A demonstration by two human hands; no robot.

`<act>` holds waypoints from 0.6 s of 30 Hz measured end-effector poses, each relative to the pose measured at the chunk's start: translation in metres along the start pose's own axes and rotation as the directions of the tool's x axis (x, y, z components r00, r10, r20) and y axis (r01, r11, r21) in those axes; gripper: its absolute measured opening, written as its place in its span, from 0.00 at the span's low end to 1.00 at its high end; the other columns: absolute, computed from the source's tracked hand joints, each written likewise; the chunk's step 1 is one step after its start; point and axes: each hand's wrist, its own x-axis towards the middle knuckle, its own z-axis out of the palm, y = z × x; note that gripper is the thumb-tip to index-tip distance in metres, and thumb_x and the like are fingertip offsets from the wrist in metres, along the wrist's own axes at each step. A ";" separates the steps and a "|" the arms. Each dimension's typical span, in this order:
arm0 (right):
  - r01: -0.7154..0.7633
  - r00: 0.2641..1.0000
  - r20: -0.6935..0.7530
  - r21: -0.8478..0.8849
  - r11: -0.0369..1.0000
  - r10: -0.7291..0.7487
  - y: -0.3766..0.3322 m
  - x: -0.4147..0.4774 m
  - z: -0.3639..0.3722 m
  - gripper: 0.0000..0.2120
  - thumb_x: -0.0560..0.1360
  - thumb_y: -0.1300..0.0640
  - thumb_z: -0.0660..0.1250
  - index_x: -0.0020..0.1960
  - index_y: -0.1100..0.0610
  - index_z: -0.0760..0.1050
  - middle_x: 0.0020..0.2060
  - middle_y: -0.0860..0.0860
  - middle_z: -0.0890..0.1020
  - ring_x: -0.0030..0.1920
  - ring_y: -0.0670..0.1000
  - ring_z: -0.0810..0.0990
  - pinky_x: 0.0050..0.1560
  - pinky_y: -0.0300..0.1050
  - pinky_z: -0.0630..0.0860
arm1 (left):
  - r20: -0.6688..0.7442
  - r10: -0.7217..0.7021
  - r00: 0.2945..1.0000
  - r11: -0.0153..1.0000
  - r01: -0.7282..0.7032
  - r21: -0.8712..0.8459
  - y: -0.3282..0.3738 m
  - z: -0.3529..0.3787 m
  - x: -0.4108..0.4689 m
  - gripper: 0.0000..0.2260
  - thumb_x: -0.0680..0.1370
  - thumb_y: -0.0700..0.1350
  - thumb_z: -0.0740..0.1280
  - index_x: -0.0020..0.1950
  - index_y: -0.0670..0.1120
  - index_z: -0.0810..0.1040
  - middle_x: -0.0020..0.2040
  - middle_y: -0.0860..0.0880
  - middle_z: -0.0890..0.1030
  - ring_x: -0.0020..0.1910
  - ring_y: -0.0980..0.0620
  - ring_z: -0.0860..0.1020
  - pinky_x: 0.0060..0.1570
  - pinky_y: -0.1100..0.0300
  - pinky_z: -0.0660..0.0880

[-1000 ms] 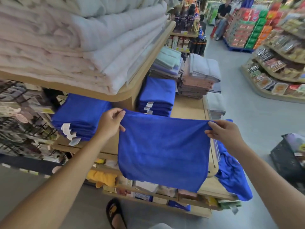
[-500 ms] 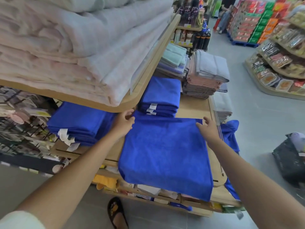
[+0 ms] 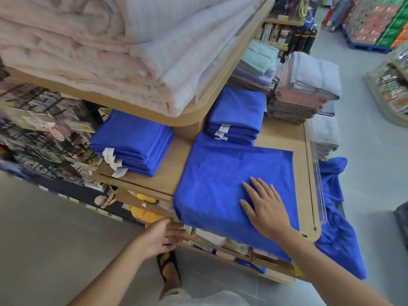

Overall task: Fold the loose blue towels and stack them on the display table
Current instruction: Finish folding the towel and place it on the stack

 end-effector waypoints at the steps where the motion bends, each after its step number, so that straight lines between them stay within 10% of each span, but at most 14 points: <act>1: 0.002 1.000 -0.009 -0.003 1.000 -0.002 0.000 0.000 0.001 0.34 0.81 0.33 0.40 0.82 0.47 0.59 0.81 0.47 0.60 0.82 0.51 0.54 0.82 0.53 0.48 | 0.094 -0.033 0.995 0.994 0.043 -0.098 0.000 0.003 0.002 0.21 0.83 0.55 0.59 0.60 0.43 0.83 0.57 0.42 0.85 0.53 0.42 0.82 0.45 0.53 0.74; 9: 0.005 1.000 -0.025 0.009 1.000 -0.005 0.000 -0.002 0.000 0.30 0.83 0.36 0.47 0.80 0.48 0.63 0.80 0.48 0.63 0.81 0.52 0.57 0.82 0.54 0.52 | 0.203 -0.009 0.979 0.882 0.103 -0.460 -0.004 0.006 0.001 0.15 0.71 0.53 0.68 0.51 0.44 0.82 0.41 0.46 0.78 0.37 0.49 0.78 0.36 0.57 0.72; 18: 0.004 0.999 -0.037 0.024 1.000 -0.003 0.000 -0.002 -0.001 0.29 0.83 0.37 0.51 0.80 0.48 0.64 0.80 0.48 0.64 0.81 0.52 0.58 0.81 0.54 0.53 | 0.173 -0.054 0.983 0.908 0.121 -0.402 -0.014 -0.021 -0.003 0.08 0.75 0.46 0.70 0.48 0.42 0.78 0.35 0.47 0.75 0.31 0.52 0.75 0.29 0.60 0.73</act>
